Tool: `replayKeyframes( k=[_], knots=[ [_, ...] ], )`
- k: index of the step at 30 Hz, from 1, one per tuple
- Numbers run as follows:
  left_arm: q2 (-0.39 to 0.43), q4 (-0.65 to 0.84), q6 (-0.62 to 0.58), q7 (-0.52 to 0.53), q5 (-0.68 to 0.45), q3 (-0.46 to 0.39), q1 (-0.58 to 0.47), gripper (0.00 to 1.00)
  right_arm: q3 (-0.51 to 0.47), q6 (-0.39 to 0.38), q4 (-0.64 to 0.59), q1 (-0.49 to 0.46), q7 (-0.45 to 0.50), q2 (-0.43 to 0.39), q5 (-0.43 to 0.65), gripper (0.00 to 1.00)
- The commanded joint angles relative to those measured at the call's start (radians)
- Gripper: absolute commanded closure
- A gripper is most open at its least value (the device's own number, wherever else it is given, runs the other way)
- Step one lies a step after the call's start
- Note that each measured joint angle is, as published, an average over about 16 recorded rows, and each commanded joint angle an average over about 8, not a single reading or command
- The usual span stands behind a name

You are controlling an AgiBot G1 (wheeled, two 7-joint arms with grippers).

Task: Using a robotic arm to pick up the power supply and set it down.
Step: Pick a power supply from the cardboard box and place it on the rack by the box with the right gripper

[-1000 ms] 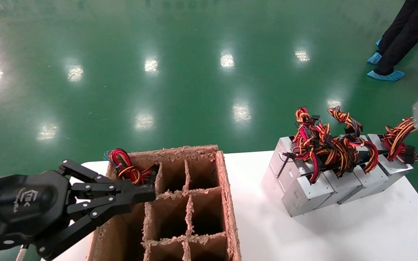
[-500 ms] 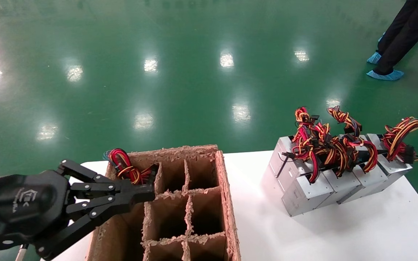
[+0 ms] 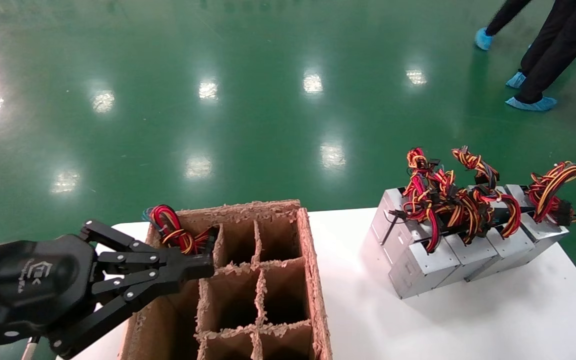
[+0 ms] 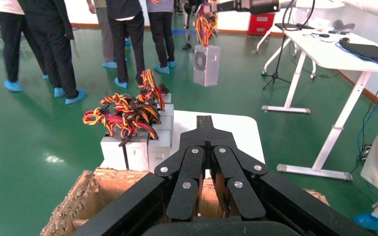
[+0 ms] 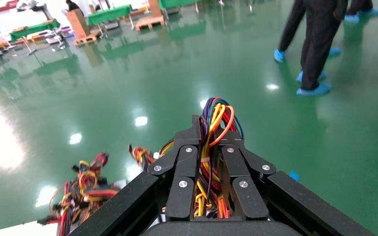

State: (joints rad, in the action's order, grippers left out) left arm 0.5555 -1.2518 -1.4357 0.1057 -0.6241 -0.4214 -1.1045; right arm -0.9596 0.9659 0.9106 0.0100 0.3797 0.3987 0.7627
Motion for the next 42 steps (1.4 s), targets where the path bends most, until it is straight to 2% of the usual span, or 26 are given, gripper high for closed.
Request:
replayKeyframes(
  k=[1,10,22,32,42],
  knots=[
    [0.000,0.000,0.000,0.000,0.000,0.000,0.000,1.00,-0.029,-0.027,0.051,0.045,0.032,0.028,0.021,1.00],
    [0.000,0.000,0.000,0.000,0.000,0.000,0.000,1.00,0.022,-0.194,0.236,0.101,0.143,0.079,0.087,1.00],
    [0.000,0.000,0.000,0.000,0.000,0.000,0.000,1.00,0.166,-0.356,0.322,0.074,0.193,0.095,0.145,1.00],
    [0.000,0.000,0.000,0.000,0.000,0.000,0.000,1.00,0.369,-0.512,0.351,-0.022,0.237,0.097,0.194,1.00],
    [0.000,0.000,0.000,0.000,0.000,0.000,0.000,1.00,0.605,-0.620,0.333,-0.203,0.277,0.106,0.243,1.00]
  ],
)
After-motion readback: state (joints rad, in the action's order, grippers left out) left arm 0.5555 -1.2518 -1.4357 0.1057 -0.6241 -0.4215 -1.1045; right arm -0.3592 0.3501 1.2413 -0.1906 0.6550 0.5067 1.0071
